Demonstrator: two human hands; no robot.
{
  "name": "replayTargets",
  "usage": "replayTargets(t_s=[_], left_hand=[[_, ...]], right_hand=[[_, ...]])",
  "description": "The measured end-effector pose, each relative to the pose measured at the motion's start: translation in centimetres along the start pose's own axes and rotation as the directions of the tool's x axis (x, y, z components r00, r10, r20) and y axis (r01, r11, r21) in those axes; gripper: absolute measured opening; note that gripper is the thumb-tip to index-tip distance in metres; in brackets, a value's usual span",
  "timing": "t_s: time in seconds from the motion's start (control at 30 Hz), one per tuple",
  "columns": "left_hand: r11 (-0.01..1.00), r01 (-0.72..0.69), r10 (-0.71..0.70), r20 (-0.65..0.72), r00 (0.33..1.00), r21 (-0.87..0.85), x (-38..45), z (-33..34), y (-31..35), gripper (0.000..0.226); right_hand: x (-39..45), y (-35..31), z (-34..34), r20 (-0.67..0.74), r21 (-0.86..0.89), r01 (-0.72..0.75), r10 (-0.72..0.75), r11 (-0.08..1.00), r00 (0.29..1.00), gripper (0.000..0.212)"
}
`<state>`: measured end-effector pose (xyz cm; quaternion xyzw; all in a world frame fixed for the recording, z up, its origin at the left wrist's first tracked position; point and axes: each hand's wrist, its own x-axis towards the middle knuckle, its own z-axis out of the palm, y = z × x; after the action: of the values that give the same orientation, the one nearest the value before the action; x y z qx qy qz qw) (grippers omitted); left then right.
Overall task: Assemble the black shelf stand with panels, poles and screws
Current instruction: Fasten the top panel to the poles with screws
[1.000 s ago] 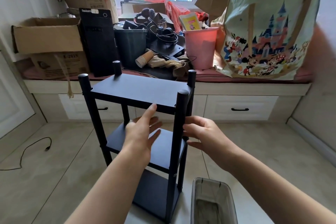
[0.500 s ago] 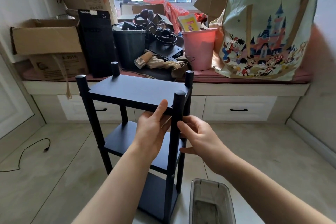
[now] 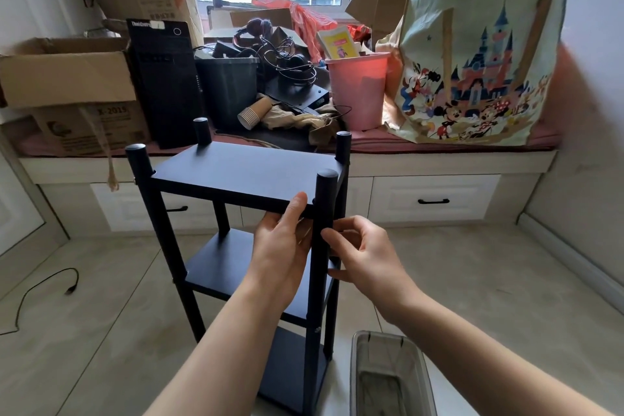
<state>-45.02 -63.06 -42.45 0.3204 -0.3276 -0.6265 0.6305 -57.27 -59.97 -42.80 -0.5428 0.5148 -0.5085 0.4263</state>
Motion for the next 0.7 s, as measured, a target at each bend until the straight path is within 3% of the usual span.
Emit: replayTargets(t_s=[0.27,0.47,0.7], left_hand=[[0.998,-0.001,0.004,0.041,0.999,-0.067,-0.4,0.6,-0.3,0.032],[0.999,-0.001,0.004,0.075,0.997,-0.042,-0.5,1.0,-1.2,0.016],[1.000,-0.027,0.026,0.095,0.995,0.006,-0.6,1.3,-1.7,0.027]], right_hand=[[0.4,0.3,-0.4,-0.035,0.029,-0.004,0.005,1.000,0.999,0.017],[1.0,0.7,-2.0,-0.068,0.046,0.008,-0.005,0.999,0.998,0.020],[1.1,1.2,-2.5,-0.096,0.136,-0.075,0.089,0.988,0.991,0.029]])
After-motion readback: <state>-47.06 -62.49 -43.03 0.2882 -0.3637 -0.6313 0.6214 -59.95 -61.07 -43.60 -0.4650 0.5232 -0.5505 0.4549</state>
